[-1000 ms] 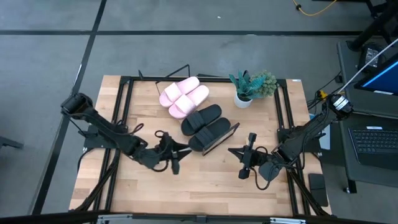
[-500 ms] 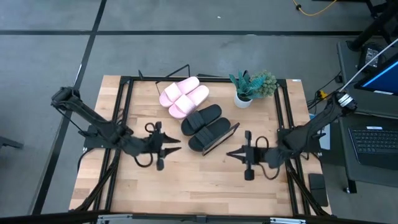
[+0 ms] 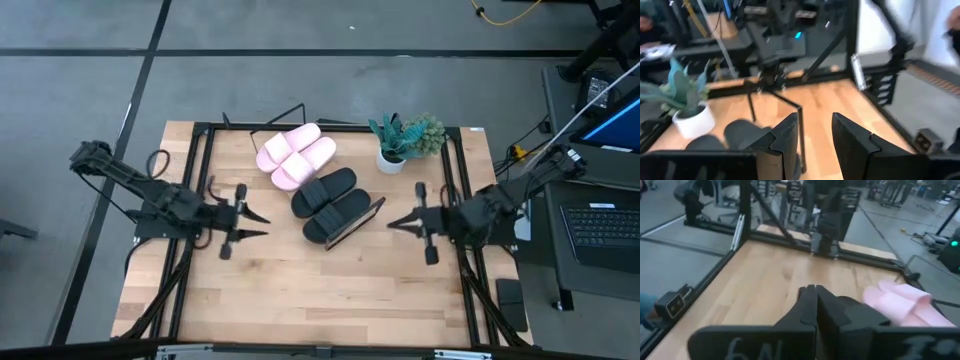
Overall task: Pick and place slides into the shelf
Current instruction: Return to Home Position
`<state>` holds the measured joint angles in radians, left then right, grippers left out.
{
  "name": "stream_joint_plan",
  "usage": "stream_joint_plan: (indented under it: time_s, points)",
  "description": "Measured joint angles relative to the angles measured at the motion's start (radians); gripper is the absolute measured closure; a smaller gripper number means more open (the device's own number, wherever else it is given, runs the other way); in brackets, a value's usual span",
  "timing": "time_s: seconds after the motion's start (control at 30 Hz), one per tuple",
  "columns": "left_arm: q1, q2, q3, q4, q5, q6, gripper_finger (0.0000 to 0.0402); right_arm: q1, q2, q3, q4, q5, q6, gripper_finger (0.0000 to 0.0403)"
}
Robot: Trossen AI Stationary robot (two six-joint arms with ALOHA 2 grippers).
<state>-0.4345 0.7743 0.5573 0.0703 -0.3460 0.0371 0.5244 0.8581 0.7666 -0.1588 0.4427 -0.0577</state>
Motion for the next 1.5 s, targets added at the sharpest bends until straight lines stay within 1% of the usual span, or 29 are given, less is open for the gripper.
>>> stream_joint_plan:
  time_s: [0.07,0.17,0.2,0.37,0.53,0.57,0.63,0.7,0.77,0.87,0.9,1.07,1.13,1.23,1.5]
  points:
    - [0.019,-0.081,-0.059,0.024,0.055,0.010,0.0290,-0.014,-0.052,0.000,-0.037,0.000,0.008,0.0400]
    - [0.052,-0.218,-0.149,0.049,0.107,0.022,0.0290,-0.030,-0.115,0.000,-0.062,-0.003,0.009,0.0400]
    - [0.066,-0.263,-0.175,0.054,0.122,0.026,0.0290,-0.036,-0.132,0.000,-0.062,-0.017,0.000,0.0400]
    - [0.149,-0.473,-0.272,0.053,0.211,0.045,0.0290,-0.073,-0.185,0.000,-0.065,-0.173,-0.085,0.0400]
    - [0.238,-0.600,-0.342,0.054,0.330,0.018,0.0290,-0.118,-0.196,0.000,-0.104,-0.210,-0.100,0.0400]
    - [0.253,-0.613,-0.359,0.052,0.351,0.003,0.0290,-0.128,-0.195,-0.005,-0.106,-0.215,-0.088,0.0400]
    - [0.275,-0.635,-0.398,0.052,0.363,-0.008,0.0290,-0.149,-0.194,-0.035,-0.065,-0.268,-0.077,0.0400]
    - [0.291,-0.658,-0.436,0.054,0.364,-0.007,0.0290,-0.167,-0.195,-0.095,0.022,-0.347,-0.068,0.0400]
    - [0.305,-0.669,-0.479,0.106,0.363,-0.008,0.0290,-0.180,-0.203,-0.165,0.100,-0.392,-0.049,0.0400]
    - [0.316,-0.688,-0.544,0.180,0.363,-0.009,0.0290,-0.201,-0.218,-0.254,0.182,-0.394,-0.023,0.0400]
    - [0.317,-0.692,-0.550,0.179,0.364,-0.009,0.0290,-0.209,-0.222,-0.283,0.208,-0.393,-0.021,0.0400]
    - [0.319,-0.697,-0.550,0.166,0.366,-0.025,0.0290,-0.233,-0.258,-0.381,0.294,-0.396,-0.018,0.0400]
    - [0.319,-0.697,-0.550,0.166,0.366,-0.025,0.0290,-0.243,-0.270,-0.420,0.324,-0.416,-0.011,0.0400]
    - [0.318,-0.696,-0.550,0.150,0.366,-0.025,0.0290,-0.263,-0.303,-0.470,0.346,-0.449,0.005,0.0400]
    - [0.318,-0.696,-0.550,0.099,0.366,-0.026,0.0290,-0.303,-0.424,-0.595,0.388,-0.473,0.000,0.0400]
